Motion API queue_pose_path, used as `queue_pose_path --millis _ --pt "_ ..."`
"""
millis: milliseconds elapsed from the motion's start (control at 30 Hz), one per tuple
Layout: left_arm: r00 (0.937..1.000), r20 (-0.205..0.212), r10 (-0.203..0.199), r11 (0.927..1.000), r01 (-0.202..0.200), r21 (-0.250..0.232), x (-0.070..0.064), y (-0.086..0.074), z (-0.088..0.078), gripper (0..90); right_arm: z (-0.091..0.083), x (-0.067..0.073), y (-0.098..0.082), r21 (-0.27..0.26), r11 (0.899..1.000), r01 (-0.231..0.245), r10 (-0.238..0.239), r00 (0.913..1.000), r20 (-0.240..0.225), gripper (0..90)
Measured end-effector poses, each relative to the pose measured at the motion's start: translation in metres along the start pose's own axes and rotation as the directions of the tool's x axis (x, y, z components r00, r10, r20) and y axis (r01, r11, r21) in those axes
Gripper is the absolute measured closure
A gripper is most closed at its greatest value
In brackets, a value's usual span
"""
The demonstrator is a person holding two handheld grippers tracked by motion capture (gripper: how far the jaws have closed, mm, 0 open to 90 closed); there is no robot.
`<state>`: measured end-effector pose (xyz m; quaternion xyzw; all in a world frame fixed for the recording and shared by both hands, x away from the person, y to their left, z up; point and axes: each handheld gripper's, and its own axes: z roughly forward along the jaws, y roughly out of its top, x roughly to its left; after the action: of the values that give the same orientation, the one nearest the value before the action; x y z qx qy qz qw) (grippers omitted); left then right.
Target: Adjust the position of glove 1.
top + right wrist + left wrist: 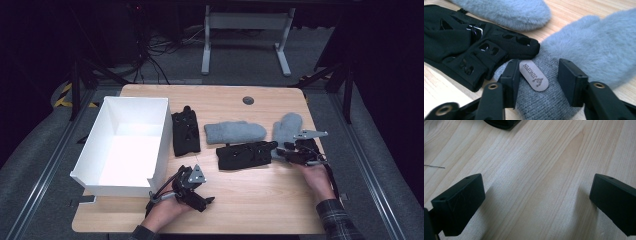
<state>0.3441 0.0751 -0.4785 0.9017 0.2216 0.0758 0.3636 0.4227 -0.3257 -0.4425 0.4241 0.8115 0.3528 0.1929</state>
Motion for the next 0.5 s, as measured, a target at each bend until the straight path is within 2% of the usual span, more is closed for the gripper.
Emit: queue_pose_path --millis 67,100,233,400,500 --pt "1.0 0.002 0.0 1.0 0.0 -0.001 0.0 0.0 0.0 0.4 0.0 -0.002 -0.002 -0.001 1.0 -0.016 0.016 0.9998 -0.015 61.4" --pt "1.0 0.001 0.0 1.0 0.0 0.001 0.0 0.0 0.0 0.5 0.0 -0.003 -0.004 0.0 1.0 -0.01 0.01 0.9998 -0.019 67.6" --pt "1.0 0.002 -0.005 1.0 0.005 0.0 0.0 0.0 0.0 0.5 -0.002 -0.006 -0.005 0.001 1.0 -0.002 0.002 0.9996 -0.027 78.2" --pt "1.0 0.001 -0.005 1.0 0.005 -0.001 -0.001 0.0 0.0 0.5 -0.009 -0.01 -0.006 -0.003 1.0 -0.002 0.002 0.9998 -0.022 81.2" --pt "1.0 0.0 -0.006 1.0 0.006 -0.001 -0.001 0.0 0.0 0.5 -0.019 -0.009 -0.007 -0.006 1.0 0.01 -0.01 0.9999 0.002 81.5"
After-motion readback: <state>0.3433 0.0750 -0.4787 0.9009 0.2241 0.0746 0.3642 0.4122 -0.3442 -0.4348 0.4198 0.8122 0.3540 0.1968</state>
